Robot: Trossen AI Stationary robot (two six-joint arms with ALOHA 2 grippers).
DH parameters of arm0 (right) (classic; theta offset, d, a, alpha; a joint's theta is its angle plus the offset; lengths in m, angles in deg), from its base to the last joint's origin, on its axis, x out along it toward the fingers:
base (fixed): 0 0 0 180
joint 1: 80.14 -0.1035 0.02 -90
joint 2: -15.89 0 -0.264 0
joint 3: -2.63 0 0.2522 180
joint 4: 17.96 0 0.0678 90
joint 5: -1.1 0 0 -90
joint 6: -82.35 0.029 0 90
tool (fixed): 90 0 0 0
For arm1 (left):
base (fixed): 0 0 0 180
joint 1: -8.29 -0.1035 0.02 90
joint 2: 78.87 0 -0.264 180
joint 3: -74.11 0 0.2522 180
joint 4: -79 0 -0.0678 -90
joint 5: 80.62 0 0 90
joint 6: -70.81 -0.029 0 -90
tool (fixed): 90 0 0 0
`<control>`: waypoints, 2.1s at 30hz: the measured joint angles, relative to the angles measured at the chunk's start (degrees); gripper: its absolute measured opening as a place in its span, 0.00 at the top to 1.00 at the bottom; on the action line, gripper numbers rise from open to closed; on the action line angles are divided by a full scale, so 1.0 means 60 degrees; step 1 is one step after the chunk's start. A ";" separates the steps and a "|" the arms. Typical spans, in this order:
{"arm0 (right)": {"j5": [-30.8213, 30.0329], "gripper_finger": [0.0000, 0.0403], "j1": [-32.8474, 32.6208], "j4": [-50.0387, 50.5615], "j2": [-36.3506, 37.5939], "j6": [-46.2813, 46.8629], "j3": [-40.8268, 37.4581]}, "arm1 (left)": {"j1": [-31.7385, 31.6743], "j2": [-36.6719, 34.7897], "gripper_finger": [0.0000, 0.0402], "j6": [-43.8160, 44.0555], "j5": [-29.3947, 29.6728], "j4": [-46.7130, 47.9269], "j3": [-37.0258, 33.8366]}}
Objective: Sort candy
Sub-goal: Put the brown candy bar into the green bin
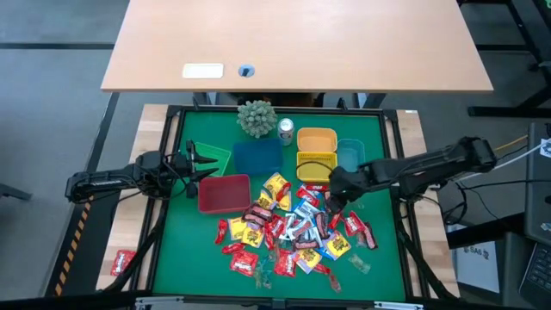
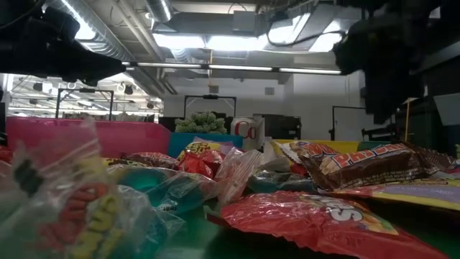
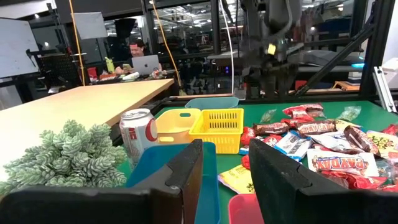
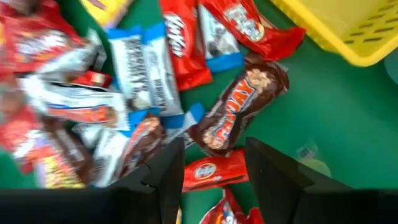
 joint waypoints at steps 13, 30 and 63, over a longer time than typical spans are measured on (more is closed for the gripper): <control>0.0350 0.59 0.0004 -0.0094 -0.1706 -0.0002 -0.0004 | 0.0000 0.0000 0.70 0.0004 0.0000 0.0000 -0.0001; 0.0022 0.59 0.0004 -0.0573 -0.2641 -0.0011 -0.0007 | -0.0003 0.0000 0.70 0.0011 0.0000 0.0000 0.0000; 0.0605 0.98 0.0022 -0.0151 0.0568 -0.0958 -0.0011 | -0.0003 0.0000 0.70 0.0011 0.0000 0.0000 0.0000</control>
